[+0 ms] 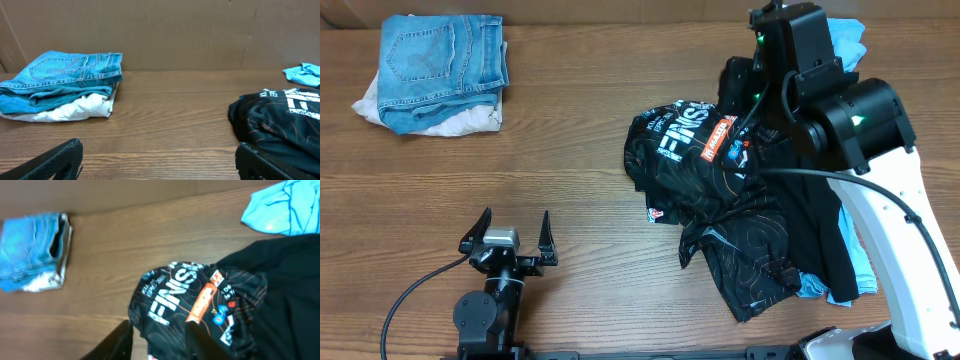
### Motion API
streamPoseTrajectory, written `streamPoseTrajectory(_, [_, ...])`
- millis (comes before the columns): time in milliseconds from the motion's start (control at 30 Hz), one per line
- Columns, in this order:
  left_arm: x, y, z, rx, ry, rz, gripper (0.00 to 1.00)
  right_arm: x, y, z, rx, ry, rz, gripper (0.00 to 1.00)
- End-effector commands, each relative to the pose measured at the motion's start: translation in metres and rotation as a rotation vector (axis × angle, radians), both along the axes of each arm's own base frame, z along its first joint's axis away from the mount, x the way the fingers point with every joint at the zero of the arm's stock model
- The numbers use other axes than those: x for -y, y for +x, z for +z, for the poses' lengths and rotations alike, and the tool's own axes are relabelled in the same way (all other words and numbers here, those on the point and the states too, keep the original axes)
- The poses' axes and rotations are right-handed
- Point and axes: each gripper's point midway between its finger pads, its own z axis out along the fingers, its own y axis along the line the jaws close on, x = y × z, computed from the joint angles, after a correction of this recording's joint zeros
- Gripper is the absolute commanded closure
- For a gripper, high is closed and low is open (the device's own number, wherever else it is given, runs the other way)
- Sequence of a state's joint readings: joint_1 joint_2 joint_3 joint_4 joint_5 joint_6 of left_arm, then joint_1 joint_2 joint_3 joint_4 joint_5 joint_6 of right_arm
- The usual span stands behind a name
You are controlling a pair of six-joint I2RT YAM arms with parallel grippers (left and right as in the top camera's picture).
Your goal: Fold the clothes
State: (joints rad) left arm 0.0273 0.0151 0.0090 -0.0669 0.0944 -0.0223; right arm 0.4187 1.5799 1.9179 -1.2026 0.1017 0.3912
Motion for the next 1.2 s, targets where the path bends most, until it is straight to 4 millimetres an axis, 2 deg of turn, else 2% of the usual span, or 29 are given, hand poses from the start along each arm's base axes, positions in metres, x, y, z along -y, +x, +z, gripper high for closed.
streamPoseTrajectory(0, [0.0, 0.0, 0.0, 0.006, 0.012, -0.001, 0.0, -0.001, -0.005, -0.025, -0.071, -0.009, 0.007, 0.61])
streamPoseTrajectory(167, [-0.001, 0.0, 0.0, 0.006, 0.012, -0.001, 0.0, -0.015, -0.018, -0.099, -0.285, -0.009, 0.067, 0.61])
streamPoseTrajectory(267, [-0.001, 0.0, 0.0, 0.006, 0.012, -0.001, 0.0, -0.032, -0.031, -0.146, -0.436, 0.04, 0.128, 0.61])
streamPoseTrajectory(367, [0.0, 0.0, 0.0, 0.006, 0.012, -0.001, 0.0, -0.04, -0.038, -0.183, -0.533, 0.056, 0.151, 0.62])
streamPoseTrajectory(533, [-0.001, 0.0, 0.0, 0.006, 0.012, -0.001, 0.0, -0.037, -0.049, -0.23, -0.656, 0.022, 0.138, 0.62])
streamPoseTrajectory(767, [-0.001, 0.0, 0.0, 0.006, 0.012, -0.001, 0.0, -0.031, -0.073, -0.251, -0.754, -0.024, 0.21, 0.62])
streamPoseTrajectory(867, [0.0, 0.0, 0.0, 0.006, 0.012, -0.001, 0.0, -0.029, -0.077, -0.259, -0.764, -0.032, 0.215, 0.61])
streamPoseTrajectory(1033, [0.0, 0.0, 0.0, 0.006, 0.012, -0.001, 0.0, -0.029, -0.075, -0.279, -0.722, -0.042, 0.267, 0.58])
streamPoseTrajectory(1167, [-0.001, 0.0, 0.0, 0.006, 0.012, -0.001, 0.0, -0.032, -0.066, -0.282, -0.673, -0.041, 0.281, 0.58])
